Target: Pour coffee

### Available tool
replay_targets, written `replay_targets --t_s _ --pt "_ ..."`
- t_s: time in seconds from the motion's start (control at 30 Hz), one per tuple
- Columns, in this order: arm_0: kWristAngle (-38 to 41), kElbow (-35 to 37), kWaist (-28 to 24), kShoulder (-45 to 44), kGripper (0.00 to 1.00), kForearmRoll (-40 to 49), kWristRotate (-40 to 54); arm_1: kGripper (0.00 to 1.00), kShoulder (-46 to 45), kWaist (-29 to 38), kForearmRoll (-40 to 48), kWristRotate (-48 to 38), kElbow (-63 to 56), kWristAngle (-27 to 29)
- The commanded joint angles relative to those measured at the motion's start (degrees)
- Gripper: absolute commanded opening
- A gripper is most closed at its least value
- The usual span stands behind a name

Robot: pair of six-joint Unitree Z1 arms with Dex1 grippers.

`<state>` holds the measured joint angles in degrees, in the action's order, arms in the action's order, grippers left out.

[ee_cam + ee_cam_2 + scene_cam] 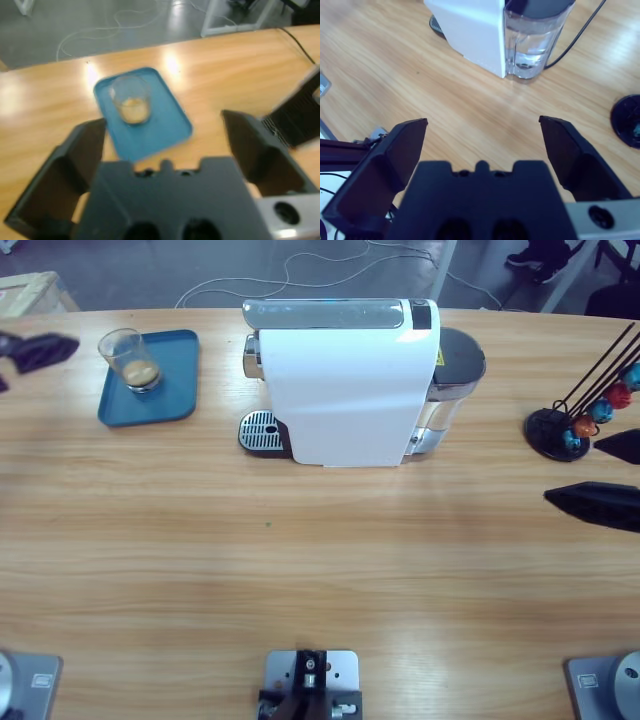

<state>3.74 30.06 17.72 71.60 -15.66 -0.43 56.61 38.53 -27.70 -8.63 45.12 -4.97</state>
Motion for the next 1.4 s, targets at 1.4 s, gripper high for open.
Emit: replay_targets --t_s 1.4 --pt "13.3 6.2 13.4 -33.7 1.000 45.2 0.4 0.991 -5.8 0.3 -3.1 7.5 -3.4 8.8"
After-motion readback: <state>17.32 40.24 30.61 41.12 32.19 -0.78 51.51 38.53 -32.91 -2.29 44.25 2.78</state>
